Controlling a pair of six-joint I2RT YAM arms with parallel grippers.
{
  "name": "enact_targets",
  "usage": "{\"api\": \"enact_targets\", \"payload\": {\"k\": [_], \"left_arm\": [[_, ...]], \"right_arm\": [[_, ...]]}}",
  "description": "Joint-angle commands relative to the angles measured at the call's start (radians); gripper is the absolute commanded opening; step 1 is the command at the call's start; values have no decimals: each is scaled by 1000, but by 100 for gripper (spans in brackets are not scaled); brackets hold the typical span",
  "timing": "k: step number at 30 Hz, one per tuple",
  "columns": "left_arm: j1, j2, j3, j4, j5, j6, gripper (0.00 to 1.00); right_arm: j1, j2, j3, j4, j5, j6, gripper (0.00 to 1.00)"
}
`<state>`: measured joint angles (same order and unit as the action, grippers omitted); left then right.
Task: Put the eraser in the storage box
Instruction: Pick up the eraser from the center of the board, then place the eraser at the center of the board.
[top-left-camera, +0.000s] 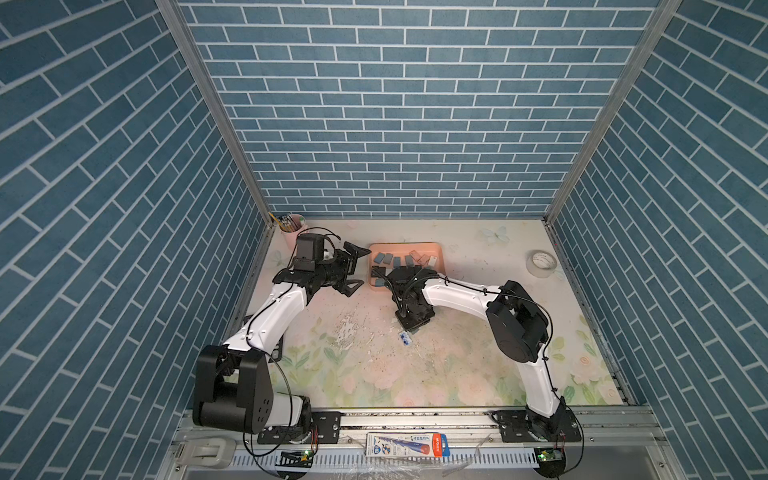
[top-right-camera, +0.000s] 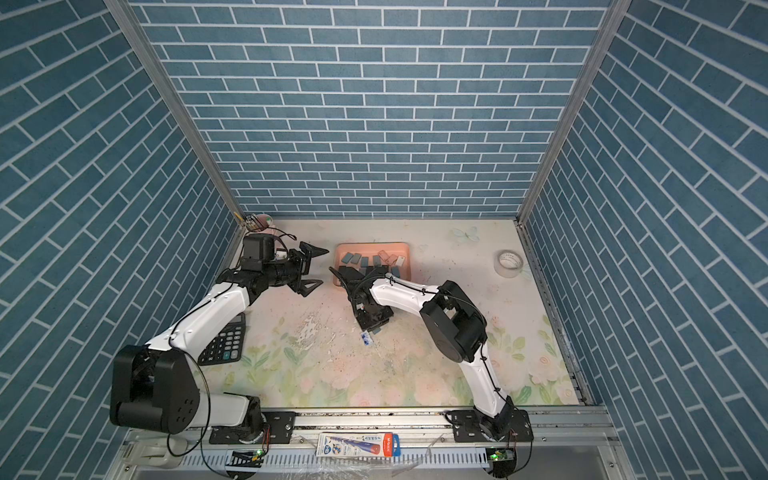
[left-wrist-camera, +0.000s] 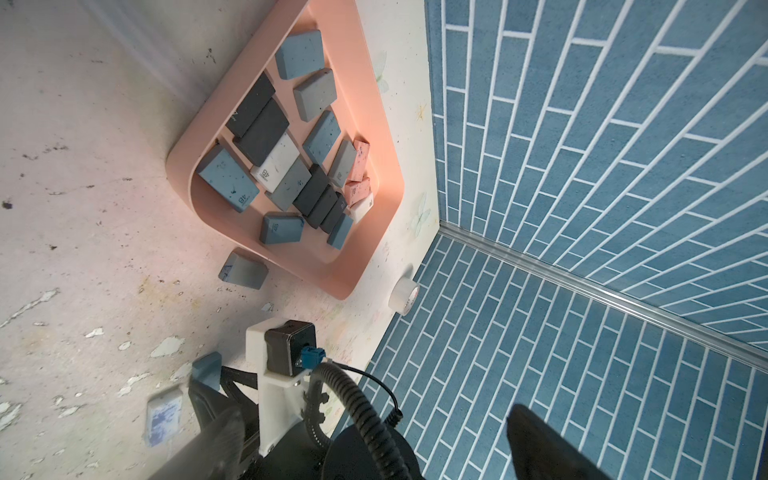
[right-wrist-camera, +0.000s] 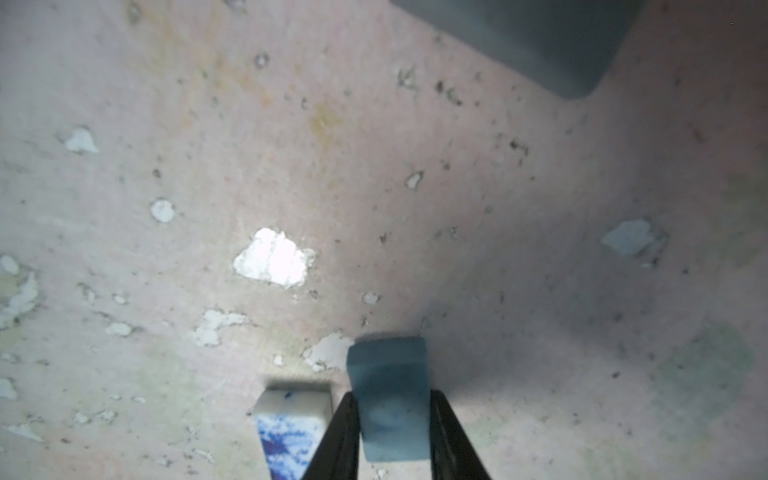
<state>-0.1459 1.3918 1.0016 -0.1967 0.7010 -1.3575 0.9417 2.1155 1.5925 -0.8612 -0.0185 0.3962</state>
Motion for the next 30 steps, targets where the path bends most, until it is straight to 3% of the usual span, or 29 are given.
{"api": "enact_targets", "payload": {"k": [1, 3, 11, 16, 24, 30], "left_arm": [[6, 13, 18, 6, 8, 2, 100], [6, 19, 23, 7, 7, 3, 100], [0, 46, 84, 12, 1, -21, 99], [-32, 91, 169, 41, -11, -76, 100], [-109, 237, 331, 86, -2, -131, 100], [-100, 307, 387, 79, 6, -134, 100]], "right_arm": [[-1, 17, 30, -26, 19, 23, 25], [-1, 16, 46, -39, 25, 23, 21], [-42, -45, 161, -122, 53, 25, 20], [-147, -54, 358, -265, 96, 51, 20], [-309, 192, 762, -473, 148, 47, 19], [-359, 298, 839, -470, 162, 17, 19]]}}
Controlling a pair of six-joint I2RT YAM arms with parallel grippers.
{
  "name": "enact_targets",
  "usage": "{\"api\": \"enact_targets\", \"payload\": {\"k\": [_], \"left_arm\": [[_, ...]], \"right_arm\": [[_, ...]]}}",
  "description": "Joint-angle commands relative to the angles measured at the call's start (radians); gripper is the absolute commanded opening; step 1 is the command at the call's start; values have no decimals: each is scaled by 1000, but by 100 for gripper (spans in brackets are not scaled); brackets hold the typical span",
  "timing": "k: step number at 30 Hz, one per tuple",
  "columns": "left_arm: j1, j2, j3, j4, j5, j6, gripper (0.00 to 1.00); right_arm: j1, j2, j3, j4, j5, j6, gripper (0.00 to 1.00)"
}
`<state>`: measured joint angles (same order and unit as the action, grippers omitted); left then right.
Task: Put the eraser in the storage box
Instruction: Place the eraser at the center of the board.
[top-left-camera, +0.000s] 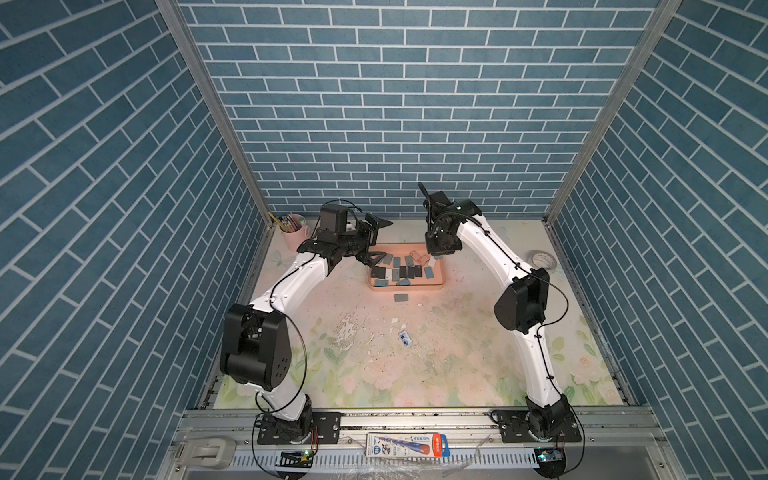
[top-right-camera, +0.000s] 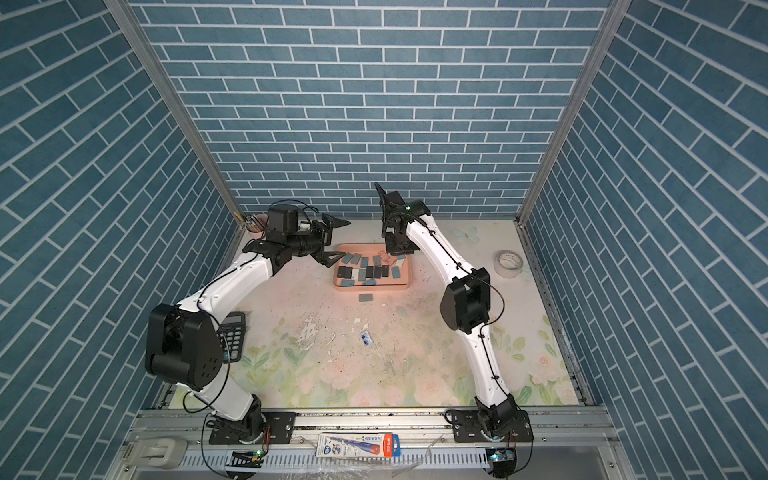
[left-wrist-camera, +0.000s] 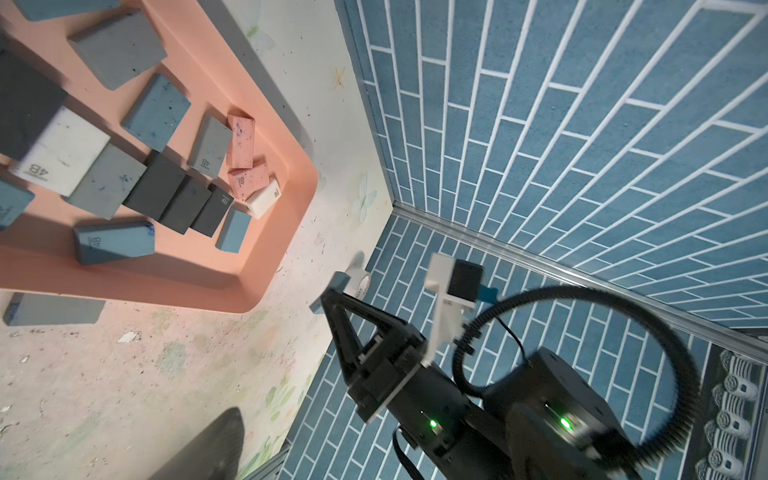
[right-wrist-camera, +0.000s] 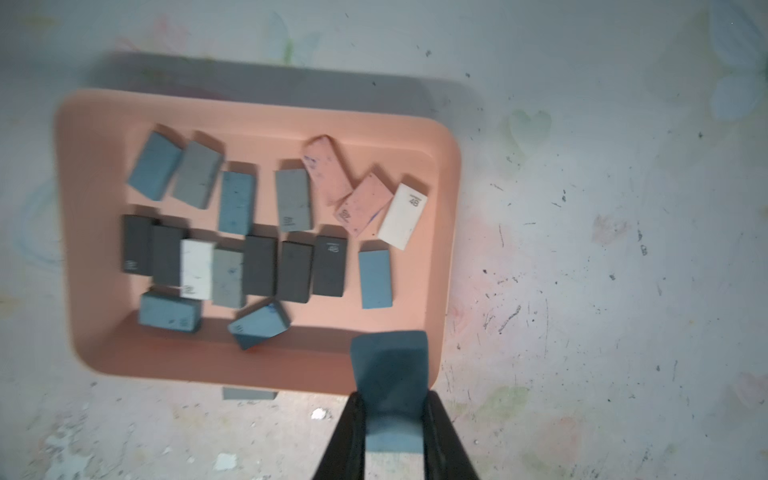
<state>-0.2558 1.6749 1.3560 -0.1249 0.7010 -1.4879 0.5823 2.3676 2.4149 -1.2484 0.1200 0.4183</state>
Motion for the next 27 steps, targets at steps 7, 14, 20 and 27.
{"api": "enact_targets", "payload": {"k": [7, 14, 20, 27], "left_arm": [[23, 68, 43, 9, 18, 8, 99], [26, 63, 23, 13, 25, 8, 100], [30, 52, 13, 10, 26, 9, 100], [34, 46, 5, 11, 28, 7, 100]], "right_arm": [[-17, 111, 26, -48, -4, -27, 20], [-21, 195, 102, -57, -11, -30, 20], [-26, 239, 133, -71, 9, -35, 20], [-27, 253, 112, -57, 22, -46, 20]]}}
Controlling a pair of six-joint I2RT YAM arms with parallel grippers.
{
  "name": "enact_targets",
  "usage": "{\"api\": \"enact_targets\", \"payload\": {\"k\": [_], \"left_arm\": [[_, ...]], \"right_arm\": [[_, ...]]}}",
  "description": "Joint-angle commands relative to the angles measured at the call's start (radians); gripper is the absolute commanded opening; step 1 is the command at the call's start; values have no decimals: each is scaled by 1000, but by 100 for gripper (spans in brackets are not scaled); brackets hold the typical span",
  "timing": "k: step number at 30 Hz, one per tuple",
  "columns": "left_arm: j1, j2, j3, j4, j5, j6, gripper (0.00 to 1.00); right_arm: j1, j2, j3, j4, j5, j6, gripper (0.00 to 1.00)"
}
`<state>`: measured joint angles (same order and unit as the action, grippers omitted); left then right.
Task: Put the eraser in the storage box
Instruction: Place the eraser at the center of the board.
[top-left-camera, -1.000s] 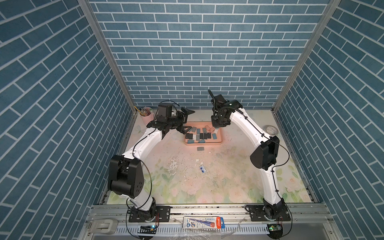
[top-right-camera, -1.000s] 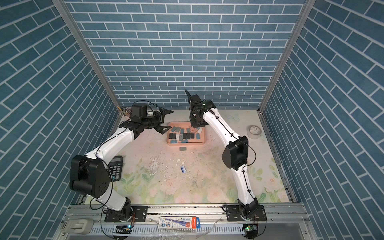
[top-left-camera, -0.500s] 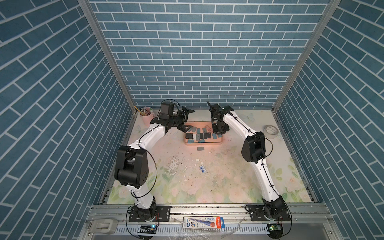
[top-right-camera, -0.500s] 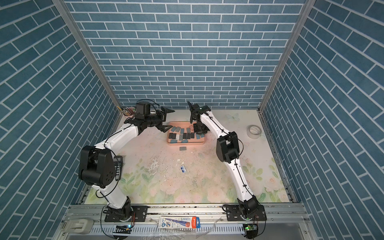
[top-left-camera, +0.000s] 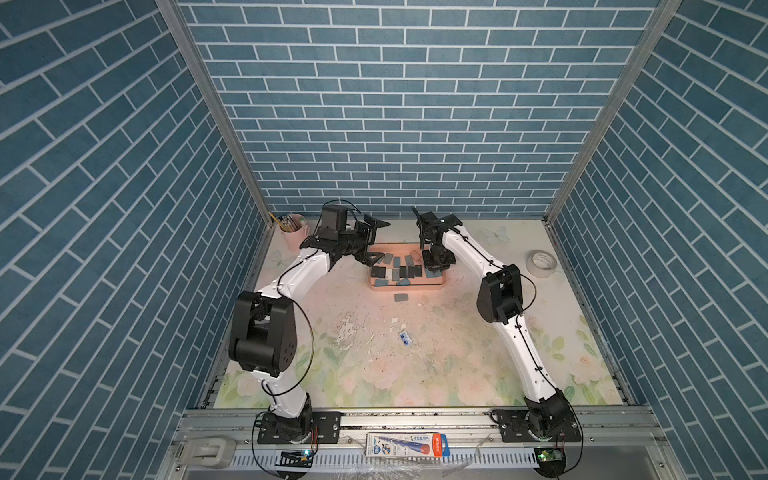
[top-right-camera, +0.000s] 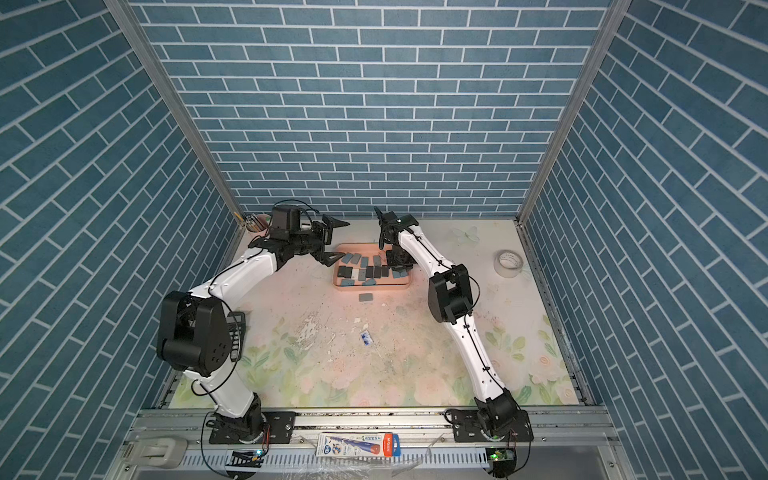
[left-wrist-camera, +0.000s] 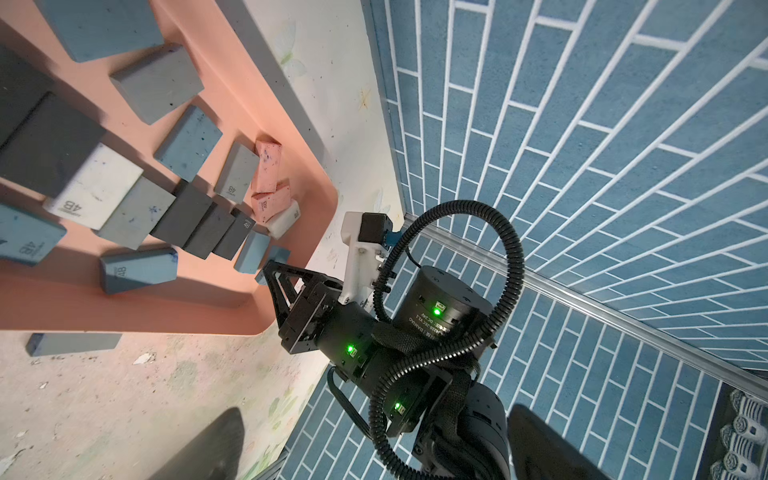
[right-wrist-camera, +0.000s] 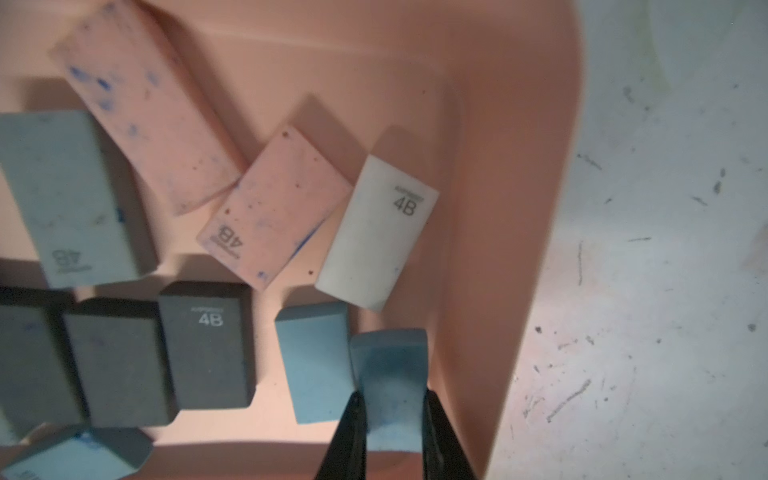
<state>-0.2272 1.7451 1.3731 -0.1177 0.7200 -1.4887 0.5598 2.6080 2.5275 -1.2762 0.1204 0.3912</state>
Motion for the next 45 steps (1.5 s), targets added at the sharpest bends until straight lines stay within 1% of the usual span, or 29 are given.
{"api": "enact_targets", "payload": {"k": [1, 11, 24, 31, 39, 45], "left_arm": [[5, -24, -10, 4, 9, 8, 100], [12, -33, -23, 1, 9, 10, 99], [12, -19, -18, -2, 9, 14, 100], [11, -10, -1, -10, 9, 16, 100], [11, -7, 12, -28, 4, 24, 100], [11, -13, 27, -54, 3, 44, 100]], "right_arm": [[-4, 18, -1, -28, 20, -20, 20], [-3, 46, 2, -3, -22, -18, 20], [10, 47, 25, 36, -92, -3, 25], [12, 64, 39, 28, -99, -2, 29], [13, 23, 45, 15, -68, -22, 40], [12, 13, 84, 0, -58, -43, 45]]}}
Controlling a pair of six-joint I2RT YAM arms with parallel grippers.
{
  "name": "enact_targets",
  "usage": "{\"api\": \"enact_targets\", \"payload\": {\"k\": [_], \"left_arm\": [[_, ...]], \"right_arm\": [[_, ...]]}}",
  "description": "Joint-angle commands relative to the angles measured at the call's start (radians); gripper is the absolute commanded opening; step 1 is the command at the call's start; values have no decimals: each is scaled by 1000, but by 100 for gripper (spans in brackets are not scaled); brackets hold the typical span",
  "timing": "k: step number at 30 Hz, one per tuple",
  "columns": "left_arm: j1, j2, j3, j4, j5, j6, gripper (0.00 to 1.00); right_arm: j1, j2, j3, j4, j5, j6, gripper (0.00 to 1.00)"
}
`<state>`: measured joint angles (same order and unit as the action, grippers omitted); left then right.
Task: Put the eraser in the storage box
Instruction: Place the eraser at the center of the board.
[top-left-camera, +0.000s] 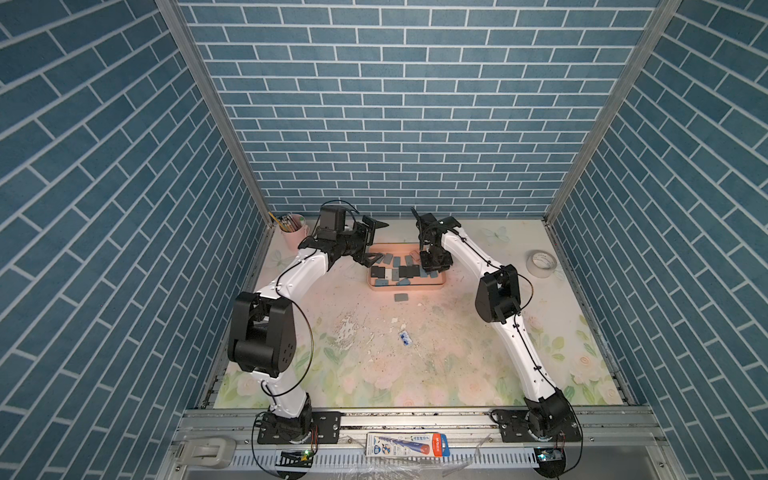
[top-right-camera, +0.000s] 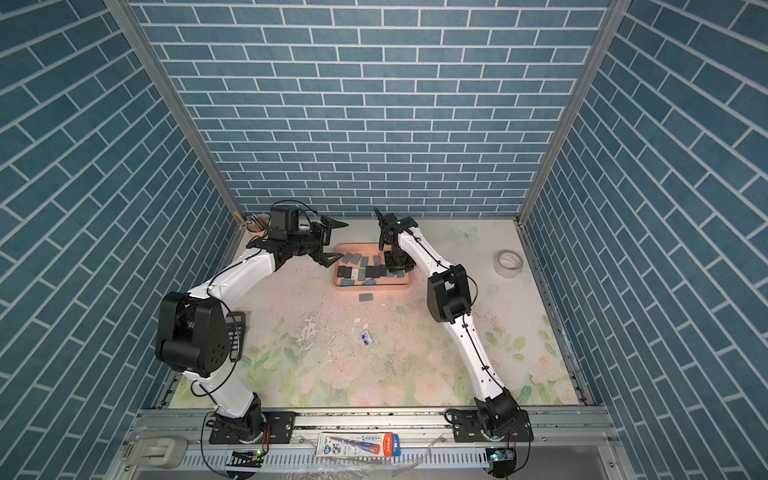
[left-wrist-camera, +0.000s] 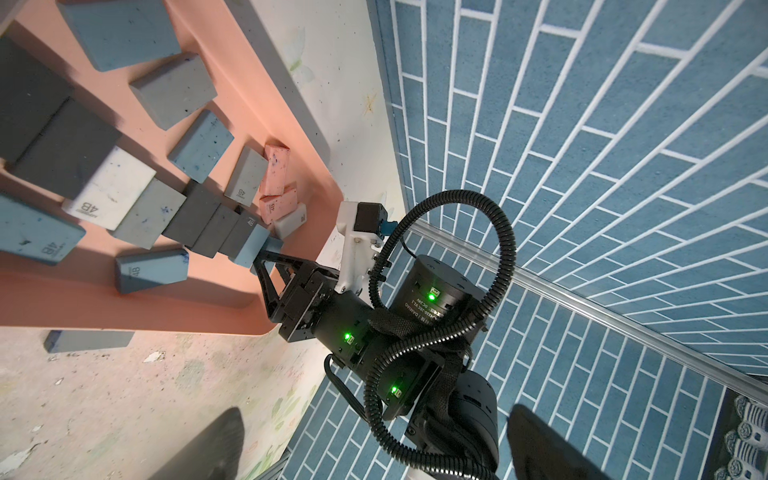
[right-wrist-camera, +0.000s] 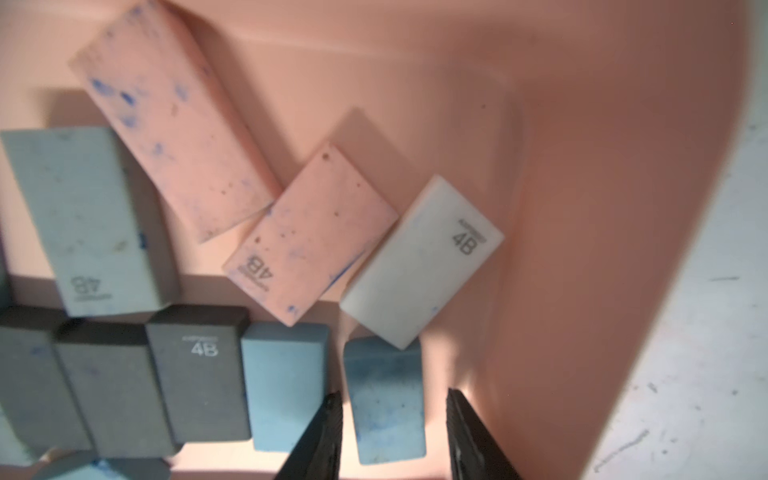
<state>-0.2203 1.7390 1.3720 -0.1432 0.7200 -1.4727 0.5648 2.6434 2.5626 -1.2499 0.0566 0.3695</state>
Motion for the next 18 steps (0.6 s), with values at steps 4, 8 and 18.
{"api": "enact_targets", "payload": {"k": [4, 8, 18], "left_arm": [[4, -13, 43, -66, -1, 55, 99], [5, -24, 51, -108, -1, 87, 100], [1, -46, 56, -199, -12, 165, 100]], "right_arm": [[7, -43, 56, -28, 12, -20, 47], [7, -71, 56, -31, 18, -15, 50], [10, -145, 8, -39, 41, -4, 54]]}}
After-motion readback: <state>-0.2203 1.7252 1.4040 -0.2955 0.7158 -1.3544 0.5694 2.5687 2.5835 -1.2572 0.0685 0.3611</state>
